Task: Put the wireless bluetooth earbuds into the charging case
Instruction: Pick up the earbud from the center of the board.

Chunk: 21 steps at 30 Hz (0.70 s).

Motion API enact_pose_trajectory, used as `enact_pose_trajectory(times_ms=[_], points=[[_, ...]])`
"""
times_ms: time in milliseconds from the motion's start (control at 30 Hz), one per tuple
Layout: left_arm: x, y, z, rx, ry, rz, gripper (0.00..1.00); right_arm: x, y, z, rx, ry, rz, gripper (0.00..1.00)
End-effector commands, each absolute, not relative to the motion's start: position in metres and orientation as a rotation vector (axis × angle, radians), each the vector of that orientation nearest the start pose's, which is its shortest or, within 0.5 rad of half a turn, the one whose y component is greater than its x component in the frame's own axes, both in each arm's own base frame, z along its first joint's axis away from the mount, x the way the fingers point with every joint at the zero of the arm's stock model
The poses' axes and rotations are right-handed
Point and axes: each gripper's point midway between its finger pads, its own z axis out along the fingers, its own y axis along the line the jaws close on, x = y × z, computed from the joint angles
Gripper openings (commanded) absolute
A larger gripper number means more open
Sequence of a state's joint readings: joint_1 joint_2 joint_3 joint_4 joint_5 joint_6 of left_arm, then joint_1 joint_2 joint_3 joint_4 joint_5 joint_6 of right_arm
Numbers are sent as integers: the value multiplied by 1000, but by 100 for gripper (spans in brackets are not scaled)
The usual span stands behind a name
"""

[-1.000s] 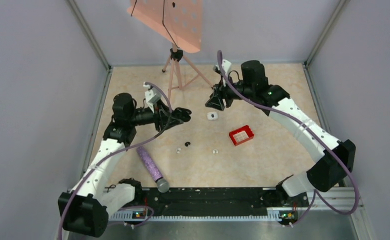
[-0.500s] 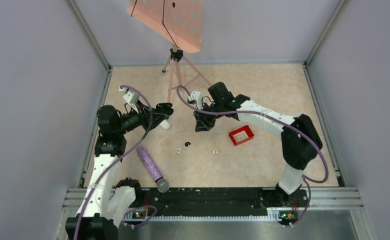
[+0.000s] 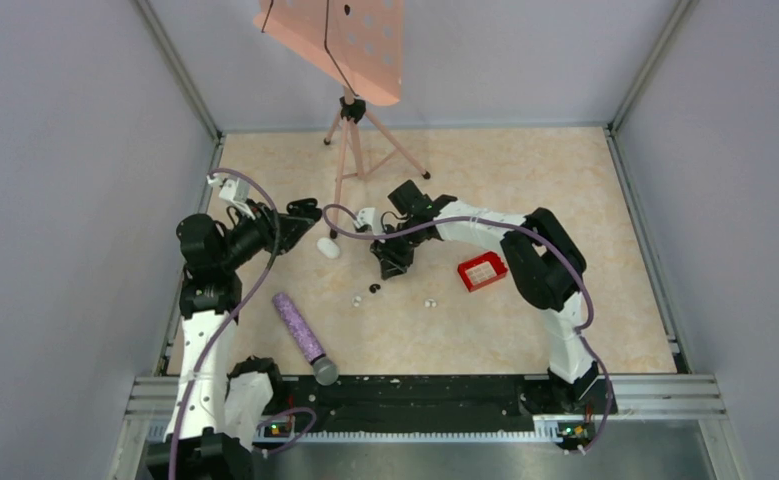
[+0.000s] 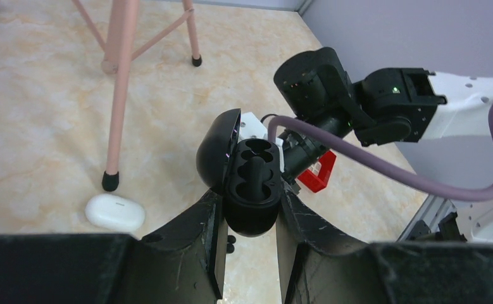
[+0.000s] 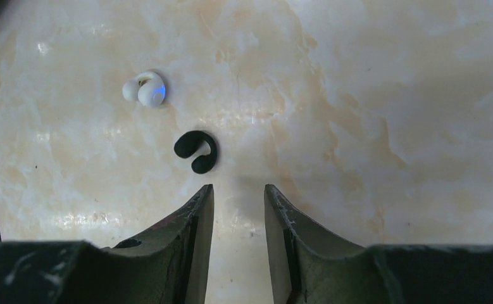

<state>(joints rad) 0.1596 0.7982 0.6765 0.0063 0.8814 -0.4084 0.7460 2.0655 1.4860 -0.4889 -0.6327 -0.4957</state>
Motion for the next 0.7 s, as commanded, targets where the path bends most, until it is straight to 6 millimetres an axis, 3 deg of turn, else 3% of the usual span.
enact_pose_trajectory(times_ms=[0,300,667], points=[[279,-89,291,92,1690,-890,0,285,402,59,-1722,1846,933,35],[283,-77,286,-1,1708,-867,0,273,420,53,-1765,1807,999,41],[284,-72,281,-38,1719,-862,0,260,420,37,-1821,1819,996,42]])
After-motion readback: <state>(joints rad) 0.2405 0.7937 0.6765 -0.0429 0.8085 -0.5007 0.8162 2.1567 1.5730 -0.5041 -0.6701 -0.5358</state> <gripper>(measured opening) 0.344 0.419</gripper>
